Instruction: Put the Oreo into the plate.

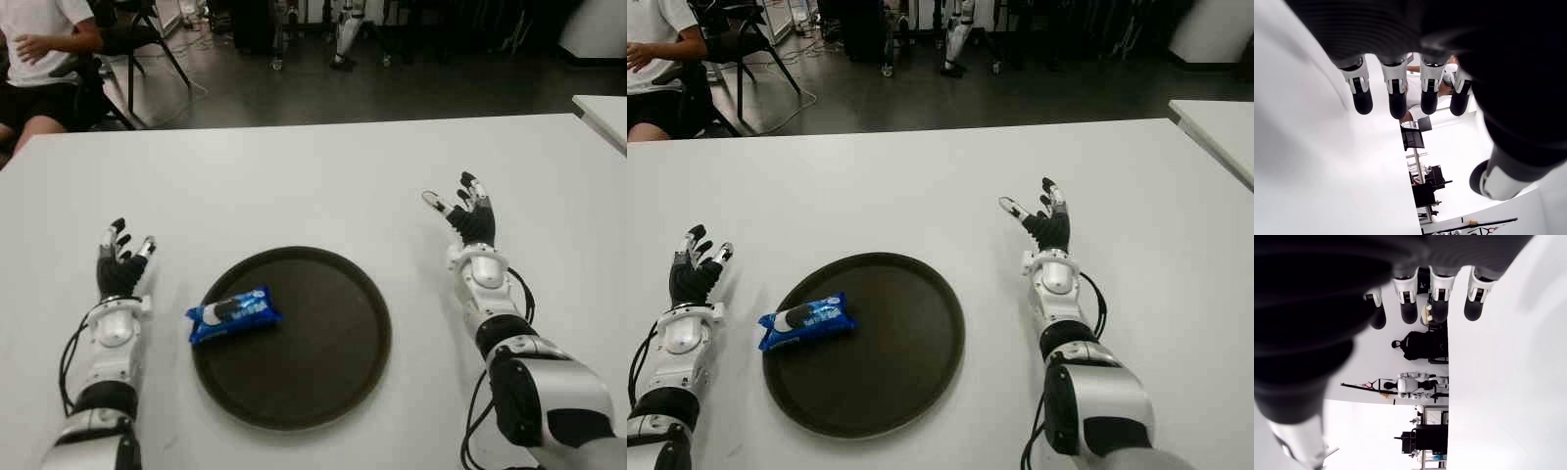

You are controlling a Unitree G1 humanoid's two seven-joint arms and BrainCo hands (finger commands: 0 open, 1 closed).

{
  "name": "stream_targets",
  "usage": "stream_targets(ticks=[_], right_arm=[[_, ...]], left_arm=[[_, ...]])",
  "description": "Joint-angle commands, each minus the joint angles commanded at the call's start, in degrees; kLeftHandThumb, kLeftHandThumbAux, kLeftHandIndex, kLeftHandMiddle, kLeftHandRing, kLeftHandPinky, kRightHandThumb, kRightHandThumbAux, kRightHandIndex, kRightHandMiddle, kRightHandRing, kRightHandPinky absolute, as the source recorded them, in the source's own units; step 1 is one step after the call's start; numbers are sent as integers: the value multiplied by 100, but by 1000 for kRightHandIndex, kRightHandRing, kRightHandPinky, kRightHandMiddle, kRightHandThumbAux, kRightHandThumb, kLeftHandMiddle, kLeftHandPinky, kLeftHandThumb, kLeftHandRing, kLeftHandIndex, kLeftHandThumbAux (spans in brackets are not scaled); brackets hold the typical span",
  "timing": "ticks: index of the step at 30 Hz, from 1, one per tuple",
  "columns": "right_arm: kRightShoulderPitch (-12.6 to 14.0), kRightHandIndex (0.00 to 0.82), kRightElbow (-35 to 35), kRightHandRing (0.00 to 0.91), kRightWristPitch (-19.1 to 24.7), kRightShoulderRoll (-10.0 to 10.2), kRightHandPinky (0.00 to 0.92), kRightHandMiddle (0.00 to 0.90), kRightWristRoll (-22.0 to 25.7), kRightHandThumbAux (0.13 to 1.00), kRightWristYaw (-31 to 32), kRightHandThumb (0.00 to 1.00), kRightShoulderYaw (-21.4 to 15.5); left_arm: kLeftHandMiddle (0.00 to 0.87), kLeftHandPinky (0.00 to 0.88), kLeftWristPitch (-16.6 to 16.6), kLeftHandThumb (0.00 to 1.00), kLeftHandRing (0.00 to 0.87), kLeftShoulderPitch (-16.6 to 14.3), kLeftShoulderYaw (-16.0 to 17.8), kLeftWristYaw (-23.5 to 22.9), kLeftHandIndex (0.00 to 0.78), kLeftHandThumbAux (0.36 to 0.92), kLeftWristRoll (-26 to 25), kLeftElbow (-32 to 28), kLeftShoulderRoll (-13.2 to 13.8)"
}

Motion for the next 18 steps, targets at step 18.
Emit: stream_targets(ticks=[18], right_arm=[[1,0,6,0,163,-98,0,0,-111,691,-7,0,141]], left_arm=[[81,40,31,279,56,39,38,-13,48,684,-33,-55,-34]])
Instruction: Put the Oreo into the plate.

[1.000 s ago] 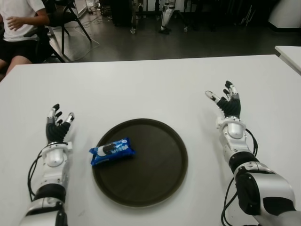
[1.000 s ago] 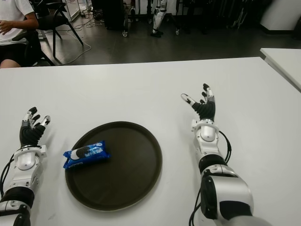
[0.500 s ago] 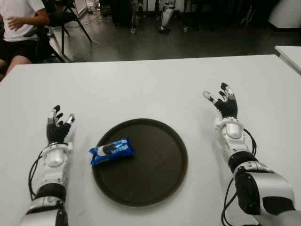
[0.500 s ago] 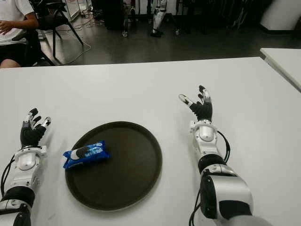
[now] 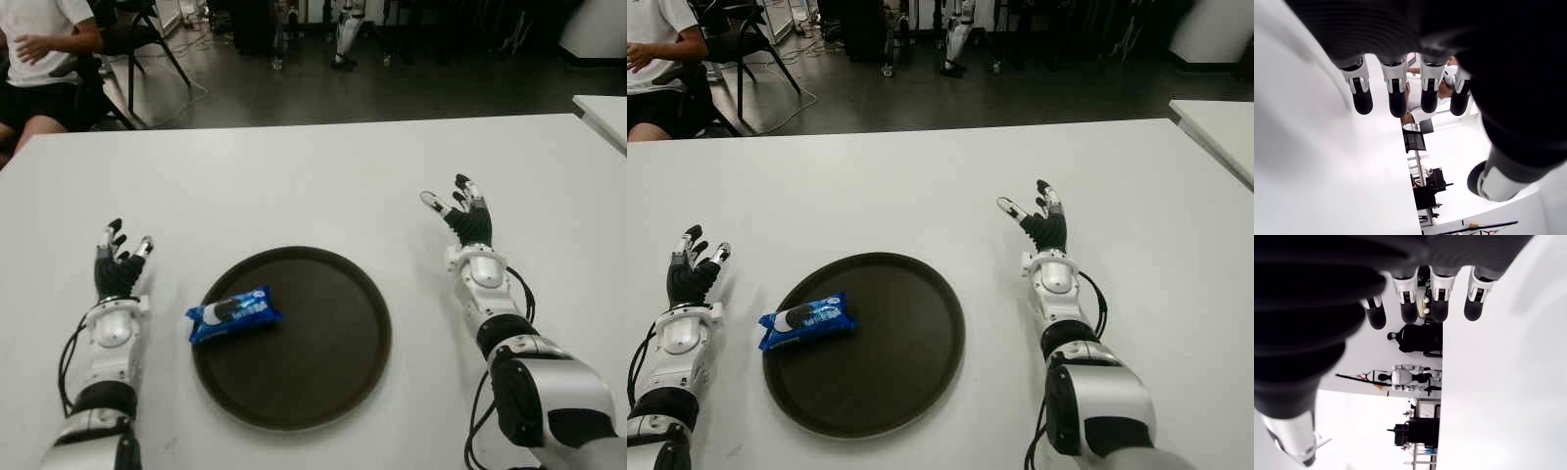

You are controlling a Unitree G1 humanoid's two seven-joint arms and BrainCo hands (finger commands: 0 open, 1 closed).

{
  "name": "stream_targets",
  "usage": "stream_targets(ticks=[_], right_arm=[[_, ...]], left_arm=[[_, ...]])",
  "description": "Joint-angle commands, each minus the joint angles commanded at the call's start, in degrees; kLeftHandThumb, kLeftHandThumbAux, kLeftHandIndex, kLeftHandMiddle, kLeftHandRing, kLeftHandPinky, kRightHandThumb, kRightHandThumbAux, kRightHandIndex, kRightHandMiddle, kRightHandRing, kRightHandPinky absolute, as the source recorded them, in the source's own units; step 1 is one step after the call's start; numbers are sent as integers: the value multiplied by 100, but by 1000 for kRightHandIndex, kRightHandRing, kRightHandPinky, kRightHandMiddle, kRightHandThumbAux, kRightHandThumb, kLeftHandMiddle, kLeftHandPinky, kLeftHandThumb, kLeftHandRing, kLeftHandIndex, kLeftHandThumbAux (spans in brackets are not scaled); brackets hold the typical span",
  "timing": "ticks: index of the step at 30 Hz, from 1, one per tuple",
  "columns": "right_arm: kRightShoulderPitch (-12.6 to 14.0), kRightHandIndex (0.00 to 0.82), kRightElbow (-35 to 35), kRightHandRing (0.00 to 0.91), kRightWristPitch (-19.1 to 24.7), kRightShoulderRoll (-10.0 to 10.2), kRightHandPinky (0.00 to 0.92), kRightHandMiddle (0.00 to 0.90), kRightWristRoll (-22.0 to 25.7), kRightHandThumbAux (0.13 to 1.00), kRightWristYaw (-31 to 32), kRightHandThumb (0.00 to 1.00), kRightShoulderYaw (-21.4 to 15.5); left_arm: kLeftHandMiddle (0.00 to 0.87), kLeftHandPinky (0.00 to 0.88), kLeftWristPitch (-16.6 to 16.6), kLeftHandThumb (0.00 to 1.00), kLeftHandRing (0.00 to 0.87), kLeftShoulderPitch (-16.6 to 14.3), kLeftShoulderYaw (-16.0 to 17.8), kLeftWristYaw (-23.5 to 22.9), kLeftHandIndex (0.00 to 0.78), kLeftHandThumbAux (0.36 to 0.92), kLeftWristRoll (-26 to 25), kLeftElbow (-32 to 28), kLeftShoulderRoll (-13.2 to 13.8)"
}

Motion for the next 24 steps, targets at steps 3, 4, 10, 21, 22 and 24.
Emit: stream_targets(ticks=[3,4,10,21,22,24], right_arm=[[-10,0,6,0,35,-14,0,0,-23,689,-32,0,14],[-13,0,7,0,44,-17,0,0,-13,691,-21,0,6],[-8,0,4,0,27,-25,0,0,31,705,36,0,-36],[-9,0,-5,0,-46,-15,0,0,64,723,141,0,-84],[-13,0,-2,0,-39,-15,0,0,69,725,153,0,-92],[-13,0,-2,0,-47,-11,0,0,62,729,155,0,-94]], left_arm=[[84,47,-6,286,63,-12,3,45,54,691,5,-2,-22],[86,47,-7,287,65,-15,2,55,55,694,9,0,-23],[88,42,-8,286,66,-18,-9,65,55,695,10,6,-32],[93,38,-52,187,67,4,-24,137,61,735,38,-134,-65],[84,29,-66,146,56,12,-29,144,56,743,44,-149,-66],[66,16,-92,94,37,28,-30,137,46,751,43,-165,-67]])
